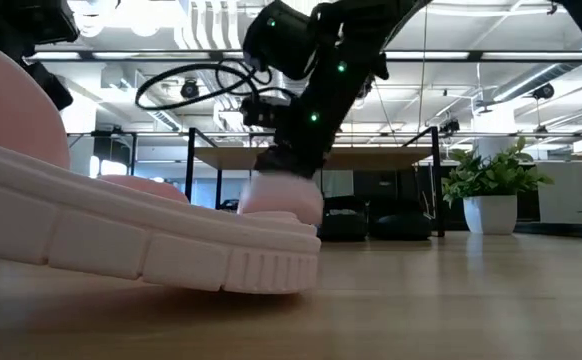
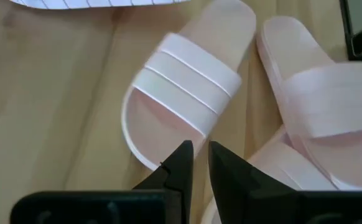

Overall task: Pick and place slides into the shelf
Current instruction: Put the pink slipper under the shelf

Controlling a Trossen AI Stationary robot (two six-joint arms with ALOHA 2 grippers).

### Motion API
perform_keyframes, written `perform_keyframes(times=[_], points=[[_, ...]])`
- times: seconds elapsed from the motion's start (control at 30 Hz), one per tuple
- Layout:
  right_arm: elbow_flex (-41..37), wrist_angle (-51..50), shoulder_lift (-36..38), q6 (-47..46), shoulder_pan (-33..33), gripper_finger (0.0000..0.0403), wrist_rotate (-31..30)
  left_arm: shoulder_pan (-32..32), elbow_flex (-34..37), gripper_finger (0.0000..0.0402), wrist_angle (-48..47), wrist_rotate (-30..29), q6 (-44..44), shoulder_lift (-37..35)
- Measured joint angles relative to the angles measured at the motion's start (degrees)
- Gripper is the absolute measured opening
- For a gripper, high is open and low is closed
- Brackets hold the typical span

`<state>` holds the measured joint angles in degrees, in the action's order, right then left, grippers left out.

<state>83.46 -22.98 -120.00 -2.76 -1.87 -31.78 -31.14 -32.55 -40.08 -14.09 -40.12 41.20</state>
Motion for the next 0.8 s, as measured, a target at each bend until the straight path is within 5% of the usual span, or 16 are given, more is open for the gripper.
perform_keyframes(times=[0.23,0.57,0.8], points=[[0.76,-2.03,-0.99,1.32,0.43,0.0019,-6.53,0.00,0.76,0.0036,-2.99,3.03,0.42,0.08],[3.47,-4.47,-0.97,-4.83,3.99,0.0136,-0.84,-0.02,0.96,0.0036,-4.13,3.29,3.25,0.19],[4.28,-5.99,-0.94,-4.71,2.57,0.0177,0.74,-0.02,0.96,0.0036,1.23,6.39,0.44,0.97]])
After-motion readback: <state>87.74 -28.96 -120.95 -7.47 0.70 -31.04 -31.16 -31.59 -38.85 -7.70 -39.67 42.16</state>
